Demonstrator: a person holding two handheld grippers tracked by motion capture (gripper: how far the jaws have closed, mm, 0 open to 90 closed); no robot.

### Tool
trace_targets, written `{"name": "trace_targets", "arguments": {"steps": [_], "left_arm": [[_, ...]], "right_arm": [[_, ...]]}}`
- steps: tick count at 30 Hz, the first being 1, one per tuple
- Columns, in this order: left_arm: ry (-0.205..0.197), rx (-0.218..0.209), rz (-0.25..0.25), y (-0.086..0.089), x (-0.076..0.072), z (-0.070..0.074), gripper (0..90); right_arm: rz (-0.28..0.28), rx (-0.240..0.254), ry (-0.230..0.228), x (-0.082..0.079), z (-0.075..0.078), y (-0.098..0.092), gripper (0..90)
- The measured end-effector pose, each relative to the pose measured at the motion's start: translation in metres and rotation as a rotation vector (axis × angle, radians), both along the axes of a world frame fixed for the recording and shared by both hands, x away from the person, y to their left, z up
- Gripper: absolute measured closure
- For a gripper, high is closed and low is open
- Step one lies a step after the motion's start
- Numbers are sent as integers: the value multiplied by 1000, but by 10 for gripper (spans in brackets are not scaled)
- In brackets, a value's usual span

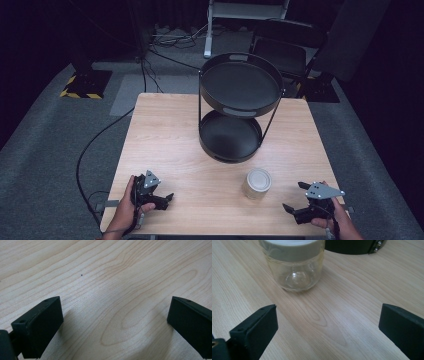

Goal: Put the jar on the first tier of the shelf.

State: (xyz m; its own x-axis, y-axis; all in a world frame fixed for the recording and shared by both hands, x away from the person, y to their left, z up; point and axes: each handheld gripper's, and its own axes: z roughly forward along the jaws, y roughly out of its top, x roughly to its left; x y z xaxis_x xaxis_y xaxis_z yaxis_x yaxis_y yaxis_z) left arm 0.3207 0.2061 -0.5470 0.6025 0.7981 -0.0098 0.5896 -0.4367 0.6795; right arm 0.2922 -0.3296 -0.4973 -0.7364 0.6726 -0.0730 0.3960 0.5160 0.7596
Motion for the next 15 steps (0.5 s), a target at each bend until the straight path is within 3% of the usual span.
{"name": "trace_targets", "arguments": {"steps": [5,15], "left_arm": [[0,0,0,0,0,0,1],[0,1,0,0,0,0,1]], "right_arm": [[18,-13,3,1,-2,7,22],[52,8,-3,9,3,27,27]]}}
